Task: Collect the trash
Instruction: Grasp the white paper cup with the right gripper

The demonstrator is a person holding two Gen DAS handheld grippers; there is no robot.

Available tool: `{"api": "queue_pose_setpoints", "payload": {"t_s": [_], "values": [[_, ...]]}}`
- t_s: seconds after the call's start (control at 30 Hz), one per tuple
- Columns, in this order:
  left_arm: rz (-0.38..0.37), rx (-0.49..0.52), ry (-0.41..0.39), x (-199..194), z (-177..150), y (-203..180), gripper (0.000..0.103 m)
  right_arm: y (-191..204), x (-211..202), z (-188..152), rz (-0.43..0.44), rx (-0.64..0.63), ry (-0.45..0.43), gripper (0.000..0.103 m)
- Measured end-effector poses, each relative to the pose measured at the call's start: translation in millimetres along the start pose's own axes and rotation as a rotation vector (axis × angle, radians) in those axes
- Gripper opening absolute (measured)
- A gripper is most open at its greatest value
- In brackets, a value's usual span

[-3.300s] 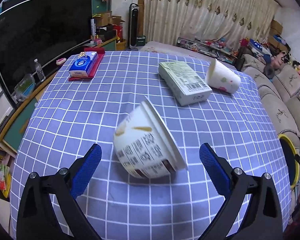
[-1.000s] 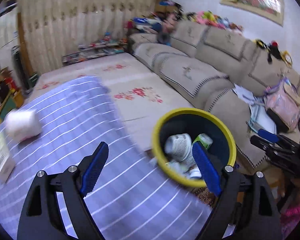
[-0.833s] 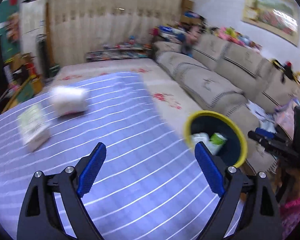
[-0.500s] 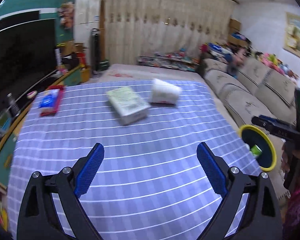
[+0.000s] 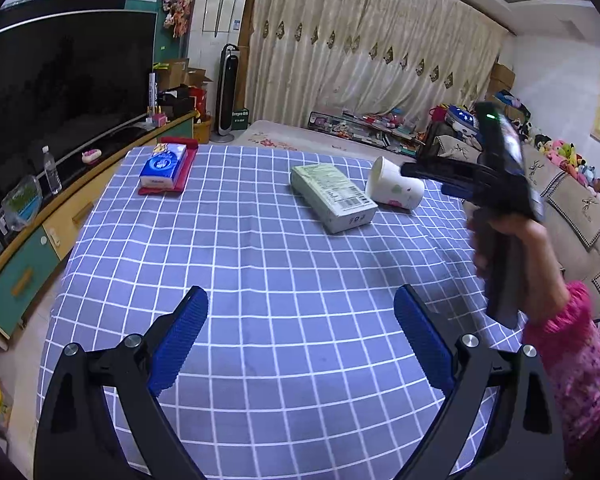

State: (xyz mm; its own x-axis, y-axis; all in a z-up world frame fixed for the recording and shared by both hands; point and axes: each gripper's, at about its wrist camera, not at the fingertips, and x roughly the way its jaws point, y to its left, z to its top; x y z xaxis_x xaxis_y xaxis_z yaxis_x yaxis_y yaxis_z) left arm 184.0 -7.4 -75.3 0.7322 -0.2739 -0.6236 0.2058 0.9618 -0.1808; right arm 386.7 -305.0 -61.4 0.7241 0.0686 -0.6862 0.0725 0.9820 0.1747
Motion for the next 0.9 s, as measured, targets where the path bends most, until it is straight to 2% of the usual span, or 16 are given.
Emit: {"api": "queue_pose_setpoints", "payload": {"t_s": [0.1,0.43,0.53,0.6,0.63,0.67,0.73,0.9], "values": [[-0.006,0.001,0.005,1,-1,5,0.093,4,19,3,-0.055,0.036,0.008,0.085],[-0.019,-0.009,0.015,0,-4,19,0.093,11,49,10,-0.135,0.069,0.027,0.089],[-0.019,-0.013,0.021,2,-7,17,0.093,12,60,11,-0.131,0.068,0.049,0.088],[-0.021,-0.016,0.029,3,-9,16,0.093,10,66,11,-0.138,0.068,0.068,0.062],[-0.021,-0.017,0.034,4,-10,15,0.093,7,68,11,-0.132,0.074,0.086,0.036],[-0.019,-0.018,0.038,5,-11,14,0.093,4,69,9,-0.126,0.084,0.095,0.022],[-0.02,-0.018,0.045,6,-11,13,0.093,1,65,6,-0.116,0.074,0.088,0.012],[-0.024,-0.012,0.043,8,-11,10,0.093,-12,39,-5,-0.087,0.046,0.064,0.011]]}}
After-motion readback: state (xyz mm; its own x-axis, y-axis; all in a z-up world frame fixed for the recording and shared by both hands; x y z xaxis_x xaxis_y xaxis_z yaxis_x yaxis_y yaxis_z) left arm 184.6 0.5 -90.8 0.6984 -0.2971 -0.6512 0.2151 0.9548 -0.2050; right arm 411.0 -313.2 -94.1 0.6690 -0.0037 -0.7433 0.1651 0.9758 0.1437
